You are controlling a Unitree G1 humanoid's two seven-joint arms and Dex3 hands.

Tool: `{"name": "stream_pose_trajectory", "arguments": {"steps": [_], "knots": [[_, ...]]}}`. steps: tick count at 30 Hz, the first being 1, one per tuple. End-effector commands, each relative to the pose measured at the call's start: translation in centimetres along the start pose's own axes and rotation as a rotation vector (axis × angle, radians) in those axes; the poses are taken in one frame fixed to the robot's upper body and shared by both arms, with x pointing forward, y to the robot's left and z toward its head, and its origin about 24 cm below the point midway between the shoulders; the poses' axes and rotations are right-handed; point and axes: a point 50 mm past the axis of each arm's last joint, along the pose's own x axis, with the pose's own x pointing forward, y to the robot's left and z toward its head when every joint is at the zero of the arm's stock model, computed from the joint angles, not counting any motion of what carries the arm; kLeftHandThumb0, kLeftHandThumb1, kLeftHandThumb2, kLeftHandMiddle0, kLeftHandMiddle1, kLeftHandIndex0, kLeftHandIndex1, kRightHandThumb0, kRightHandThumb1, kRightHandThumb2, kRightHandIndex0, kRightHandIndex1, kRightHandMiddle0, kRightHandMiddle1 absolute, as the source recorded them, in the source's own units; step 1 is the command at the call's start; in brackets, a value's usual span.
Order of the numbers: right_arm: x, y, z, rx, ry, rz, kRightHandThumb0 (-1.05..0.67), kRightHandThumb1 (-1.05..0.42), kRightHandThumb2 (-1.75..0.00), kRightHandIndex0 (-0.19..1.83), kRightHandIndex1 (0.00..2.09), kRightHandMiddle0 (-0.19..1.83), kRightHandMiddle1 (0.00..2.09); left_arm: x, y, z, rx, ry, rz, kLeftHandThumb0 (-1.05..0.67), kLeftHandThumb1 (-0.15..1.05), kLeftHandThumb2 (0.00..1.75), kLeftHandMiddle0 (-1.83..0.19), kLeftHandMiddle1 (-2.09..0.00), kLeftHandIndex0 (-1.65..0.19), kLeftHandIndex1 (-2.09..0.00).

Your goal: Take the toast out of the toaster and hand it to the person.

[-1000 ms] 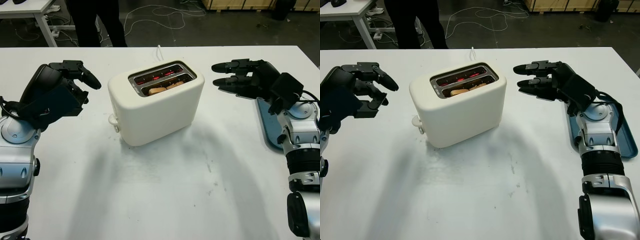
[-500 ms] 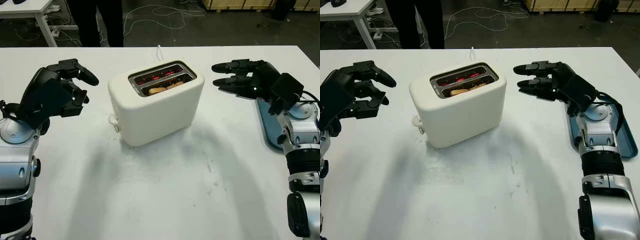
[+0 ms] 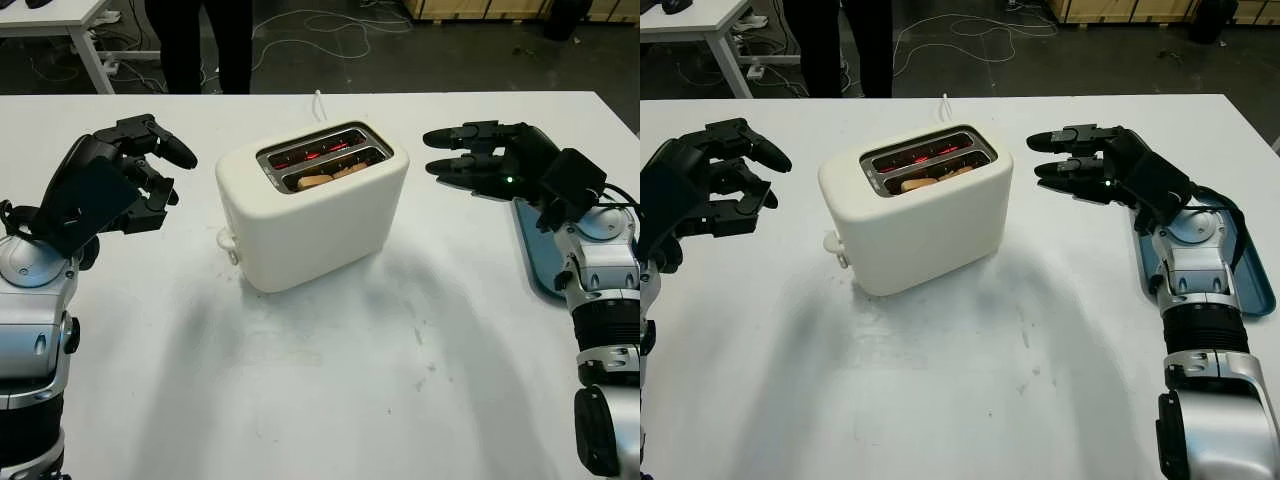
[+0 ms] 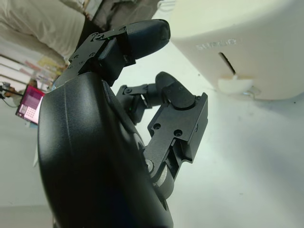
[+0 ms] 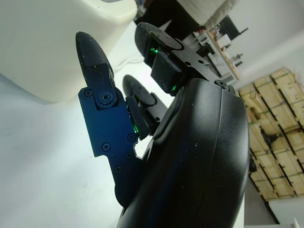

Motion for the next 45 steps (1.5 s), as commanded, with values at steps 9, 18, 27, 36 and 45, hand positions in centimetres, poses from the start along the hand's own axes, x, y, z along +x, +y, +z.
{"name": "stream_pose_trajectory", "arguments": {"steps": [9, 18, 27, 36, 45], "knots": [[-0.03, 0.22, -0.02, 0.014, -0.008, 0.003, -0.52, -0.81, 0.00, 0.87, 0.00, 0.79, 0.01, -0.04, 0.07, 0.19, 0.008, 0.004, 0.003, 0.06, 0.78, 1.07, -0.61, -1.49, -0.47, -1.38], [0.05, 0.18, -0.06, 0.008, -0.007, 0.004, -0.52, -0.81, 0.00, 0.87, 0.00, 0.79, 0.00, 0.06, 0.05, 0.28, 0.015, 0.003, -0.001, 0.07, 0.77, 1.05, -0.60, -1.49, -0.46, -1.38], [0.06, 0.16, 0.07, 0.012, -0.011, 0.004, -0.51, -0.81, 0.00, 0.87, 0.00, 0.79, 0.00, 0.04, 0.04, 0.56, 0.042, -0.018, -0.006, 0.20, 0.65, 1.01, -0.61, -1.50, -0.51, -1.40], [0.14, 0.19, 0.00, 0.023, -0.010, 0.002, -0.50, -0.81, 0.00, 0.86, 0.00, 0.78, 0.00, 0.16, 0.14, 0.43, 0.031, -0.026, -0.012, 0.23, 0.58, 1.02, -0.64, -1.50, -0.53, -1.39], [0.09, 0.20, 0.07, 0.011, -0.009, -0.001, -0.49, -0.81, 0.00, 0.86, 0.00, 0.78, 0.00, 0.21, 0.24, 0.36, 0.034, -0.040, -0.009, 0.42, 0.49, 0.86, -0.63, -1.53, -0.53, -1.39]]}}
